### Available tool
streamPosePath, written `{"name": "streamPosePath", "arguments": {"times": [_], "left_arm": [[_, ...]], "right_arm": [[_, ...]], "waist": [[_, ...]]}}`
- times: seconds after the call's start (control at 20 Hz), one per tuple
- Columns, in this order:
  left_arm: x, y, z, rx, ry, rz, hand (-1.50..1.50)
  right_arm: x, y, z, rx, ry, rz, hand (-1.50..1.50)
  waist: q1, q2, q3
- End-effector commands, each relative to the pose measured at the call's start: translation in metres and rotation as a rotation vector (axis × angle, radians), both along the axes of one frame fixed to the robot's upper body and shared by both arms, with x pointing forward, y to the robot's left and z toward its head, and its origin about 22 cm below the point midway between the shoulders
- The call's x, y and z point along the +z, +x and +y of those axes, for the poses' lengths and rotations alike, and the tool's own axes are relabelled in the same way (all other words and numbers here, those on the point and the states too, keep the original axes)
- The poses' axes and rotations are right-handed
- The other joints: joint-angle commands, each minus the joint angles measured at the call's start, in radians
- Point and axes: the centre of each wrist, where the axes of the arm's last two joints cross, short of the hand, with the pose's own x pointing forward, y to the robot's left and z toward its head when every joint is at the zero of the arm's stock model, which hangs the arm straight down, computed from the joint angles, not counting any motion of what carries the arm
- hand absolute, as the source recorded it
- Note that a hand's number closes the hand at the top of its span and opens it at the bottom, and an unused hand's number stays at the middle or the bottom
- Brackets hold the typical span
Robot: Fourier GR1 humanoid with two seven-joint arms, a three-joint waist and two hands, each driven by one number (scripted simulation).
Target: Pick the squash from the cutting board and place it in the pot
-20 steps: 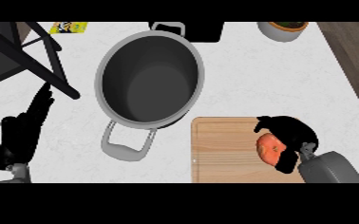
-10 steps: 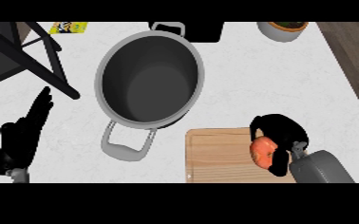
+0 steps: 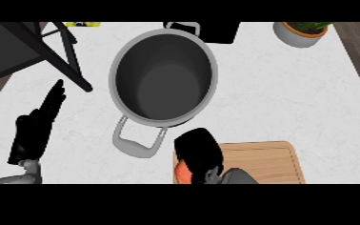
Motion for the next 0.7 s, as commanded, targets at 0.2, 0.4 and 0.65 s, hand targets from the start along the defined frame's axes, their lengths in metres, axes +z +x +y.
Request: {"name": "streamPosePath", "arguments": {"times": [0.2,0.4,0.65], "left_arm": [[-0.002,0.007,-0.007,-0.002,0.004,0.010,0.00],[0.008,0.014,-0.006,-0.007,0.002,0.012,0.00],[-0.003,0.008,-0.007,-0.013,0.000,0.024,0.00]], "right_arm": [[0.040,-0.038,0.060,-0.063,0.046,-0.363,1.50],[0.079,-0.037,0.074,-0.141,0.110,-0.615,1.50],[0.106,-0.039,0.085,-0.248,0.223,-0.739,1.50]], "waist": [[0.006,-0.008,-0.001],[0.007,-0.018,-0.001],[0.011,-0.012,-0.002]]}}
